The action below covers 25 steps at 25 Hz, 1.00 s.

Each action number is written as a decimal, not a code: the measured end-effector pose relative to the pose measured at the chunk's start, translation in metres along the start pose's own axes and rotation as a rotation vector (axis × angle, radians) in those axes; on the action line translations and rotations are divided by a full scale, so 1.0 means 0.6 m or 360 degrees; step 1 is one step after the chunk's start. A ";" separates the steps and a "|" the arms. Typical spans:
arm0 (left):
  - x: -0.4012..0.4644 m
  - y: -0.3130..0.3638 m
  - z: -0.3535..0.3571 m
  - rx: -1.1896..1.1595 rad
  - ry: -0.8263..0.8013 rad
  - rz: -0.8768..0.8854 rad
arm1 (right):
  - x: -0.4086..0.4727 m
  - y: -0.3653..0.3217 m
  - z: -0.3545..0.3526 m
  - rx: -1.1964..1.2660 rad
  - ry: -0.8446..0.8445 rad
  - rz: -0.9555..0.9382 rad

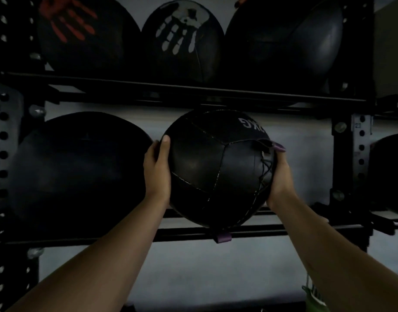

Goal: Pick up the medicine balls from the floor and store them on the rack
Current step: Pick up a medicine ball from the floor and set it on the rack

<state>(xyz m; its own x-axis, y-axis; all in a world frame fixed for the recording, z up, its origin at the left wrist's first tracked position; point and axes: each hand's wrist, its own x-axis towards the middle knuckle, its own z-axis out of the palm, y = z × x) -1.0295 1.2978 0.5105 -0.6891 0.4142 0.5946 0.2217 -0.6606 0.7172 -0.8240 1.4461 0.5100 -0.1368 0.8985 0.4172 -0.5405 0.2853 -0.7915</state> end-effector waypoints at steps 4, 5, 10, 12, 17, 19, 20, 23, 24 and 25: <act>0.024 -0.051 0.029 0.0268 -0.0050 0.0180 | 0.068 0.068 -0.010 -0.0112 -0.0024 -0.0022; 0.027 -0.063 0.040 0.0364 -0.0087 0.0237 | 0.072 0.075 -0.003 -0.0197 -0.0048 -0.0077; 0.036 -0.094 0.086 0.0809 0.0055 0.0453 | 0.084 0.078 0.023 -0.0526 -0.0084 -0.0331; 0.031 -0.101 0.095 0.0835 0.0122 0.0485 | 0.093 0.084 0.013 -0.0489 -0.0095 -0.0350; 0.012 -0.095 0.097 0.0890 0.0116 0.0409 | 0.094 0.088 -0.007 -0.0581 -0.0212 -0.0376; 0.006 -0.085 0.097 0.0888 0.0141 0.0326 | 0.093 0.075 -0.014 -0.0679 -0.0355 -0.0382; 0.001 -0.077 0.099 0.0887 0.0162 0.0271 | 0.093 0.065 -0.019 -0.0759 -0.0419 -0.0374; -0.015 -0.046 0.112 0.1011 0.0156 0.0126 | 0.094 0.027 -0.038 -0.0995 -0.0570 -0.0290; -0.019 -0.037 0.116 0.1123 0.0112 0.0074 | 0.095 0.012 -0.045 -0.1062 -0.0579 -0.0268; -0.023 -0.025 0.120 0.1252 0.0053 0.0031 | 0.094 -0.004 -0.053 -0.1119 -0.0559 -0.0271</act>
<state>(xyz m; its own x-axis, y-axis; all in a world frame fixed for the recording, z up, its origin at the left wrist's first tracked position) -0.9739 1.3469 0.5176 -0.6976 0.3802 0.6073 0.6486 -0.0251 0.7607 -0.8038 1.5066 0.5210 -0.4159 0.6996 0.5810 0.0560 0.6574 -0.7515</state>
